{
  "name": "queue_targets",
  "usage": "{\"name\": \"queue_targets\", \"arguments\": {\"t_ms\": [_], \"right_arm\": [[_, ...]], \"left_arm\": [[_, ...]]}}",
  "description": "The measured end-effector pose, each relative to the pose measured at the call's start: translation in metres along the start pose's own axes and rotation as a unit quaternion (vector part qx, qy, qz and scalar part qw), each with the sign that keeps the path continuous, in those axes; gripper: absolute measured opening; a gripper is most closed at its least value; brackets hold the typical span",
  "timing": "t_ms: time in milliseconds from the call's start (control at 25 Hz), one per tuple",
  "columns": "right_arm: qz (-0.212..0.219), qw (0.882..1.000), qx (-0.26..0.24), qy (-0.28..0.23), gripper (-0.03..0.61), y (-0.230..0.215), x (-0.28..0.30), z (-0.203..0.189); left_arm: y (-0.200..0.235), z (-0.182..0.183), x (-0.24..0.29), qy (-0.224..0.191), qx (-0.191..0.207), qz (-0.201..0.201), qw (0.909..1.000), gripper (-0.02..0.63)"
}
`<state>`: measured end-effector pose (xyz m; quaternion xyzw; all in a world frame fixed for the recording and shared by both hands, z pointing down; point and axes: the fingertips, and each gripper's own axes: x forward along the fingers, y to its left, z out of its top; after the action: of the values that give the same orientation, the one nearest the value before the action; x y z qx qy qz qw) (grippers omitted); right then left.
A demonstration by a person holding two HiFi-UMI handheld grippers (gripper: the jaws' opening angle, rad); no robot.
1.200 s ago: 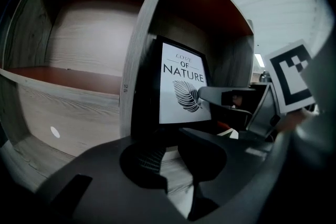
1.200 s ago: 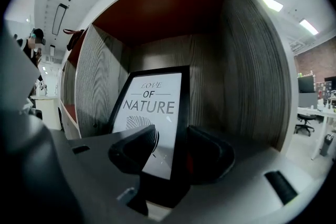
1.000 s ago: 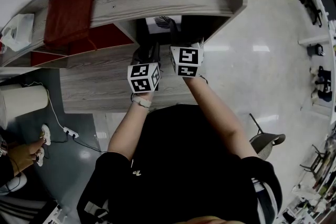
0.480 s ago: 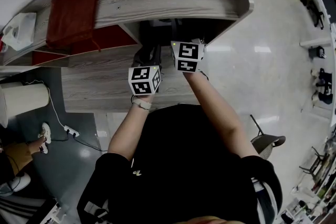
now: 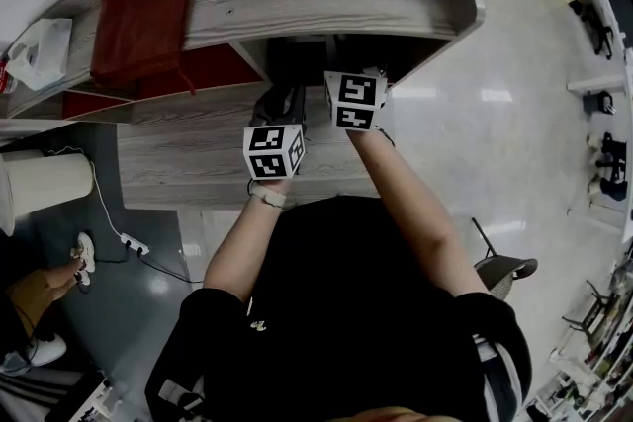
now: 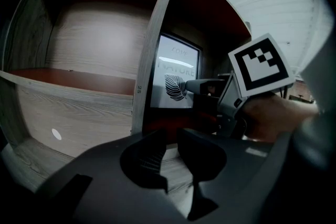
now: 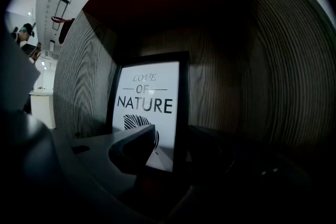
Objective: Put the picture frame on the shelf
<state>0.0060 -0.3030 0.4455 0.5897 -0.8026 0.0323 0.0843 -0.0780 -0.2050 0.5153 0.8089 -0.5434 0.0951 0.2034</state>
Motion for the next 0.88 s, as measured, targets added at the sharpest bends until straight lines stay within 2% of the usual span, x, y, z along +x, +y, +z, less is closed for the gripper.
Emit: {"name": "queue_targets", "arguments": {"t_ms": [680, 880], "right_arm": [[0.012, 1.000, 0.010, -0.001, 0.167, -0.002, -0.024, -0.001], [0.026, 0.999, 0.022, 0.001, 0.119, -0.004, -0.046, -0.007]], "left_arm": [[-0.013, 0.001, -0.010, -0.002, 0.016, -0.011, 0.9998, 0.075], [-0.022, -0.004, -0.016, 0.003, 0.026, -0.027, 0.9993, 0.068]]}}
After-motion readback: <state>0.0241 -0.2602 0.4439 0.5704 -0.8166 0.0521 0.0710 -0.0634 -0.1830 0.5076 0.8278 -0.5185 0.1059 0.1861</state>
